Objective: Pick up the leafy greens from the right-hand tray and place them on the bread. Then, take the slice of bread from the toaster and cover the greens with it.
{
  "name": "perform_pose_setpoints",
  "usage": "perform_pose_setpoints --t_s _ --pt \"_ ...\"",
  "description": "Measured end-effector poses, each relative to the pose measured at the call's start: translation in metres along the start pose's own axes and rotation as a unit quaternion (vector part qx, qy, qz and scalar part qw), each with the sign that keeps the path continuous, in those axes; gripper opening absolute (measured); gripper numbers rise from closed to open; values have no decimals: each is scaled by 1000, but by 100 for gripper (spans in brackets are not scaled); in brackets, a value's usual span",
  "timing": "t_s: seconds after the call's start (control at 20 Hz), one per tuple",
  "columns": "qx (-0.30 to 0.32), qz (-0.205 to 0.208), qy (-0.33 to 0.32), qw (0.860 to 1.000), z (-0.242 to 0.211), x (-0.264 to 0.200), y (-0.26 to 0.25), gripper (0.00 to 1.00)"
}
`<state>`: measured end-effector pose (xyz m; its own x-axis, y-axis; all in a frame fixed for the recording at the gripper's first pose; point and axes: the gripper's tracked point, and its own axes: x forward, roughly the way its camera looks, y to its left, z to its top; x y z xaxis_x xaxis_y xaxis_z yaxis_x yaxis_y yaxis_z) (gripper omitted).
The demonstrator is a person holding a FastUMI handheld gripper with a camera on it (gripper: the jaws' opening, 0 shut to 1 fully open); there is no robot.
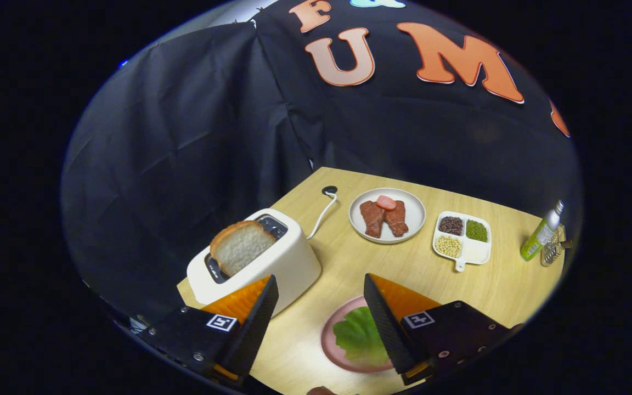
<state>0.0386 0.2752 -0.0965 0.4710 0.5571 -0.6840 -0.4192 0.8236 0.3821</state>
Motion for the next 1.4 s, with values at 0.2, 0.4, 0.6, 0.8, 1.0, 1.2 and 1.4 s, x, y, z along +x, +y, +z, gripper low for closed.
perform_pose_setpoints --t_s 0.2,0.4,0.6,0.8,1.0,1.2,1.4 --pt "-3 21 9 1000 21 13 32 98" --pt "-6 29 33 999 32 26 58 99" --pt "17 52 75 996 31 43 87 98" --pt "32 58 111 992 28 59 104 97" --pt "68 55 152 984 16 71 114 91" --pt "64 20 172 983 7 82 105 78" --pt "71 13 182 981 3 85 104 61"
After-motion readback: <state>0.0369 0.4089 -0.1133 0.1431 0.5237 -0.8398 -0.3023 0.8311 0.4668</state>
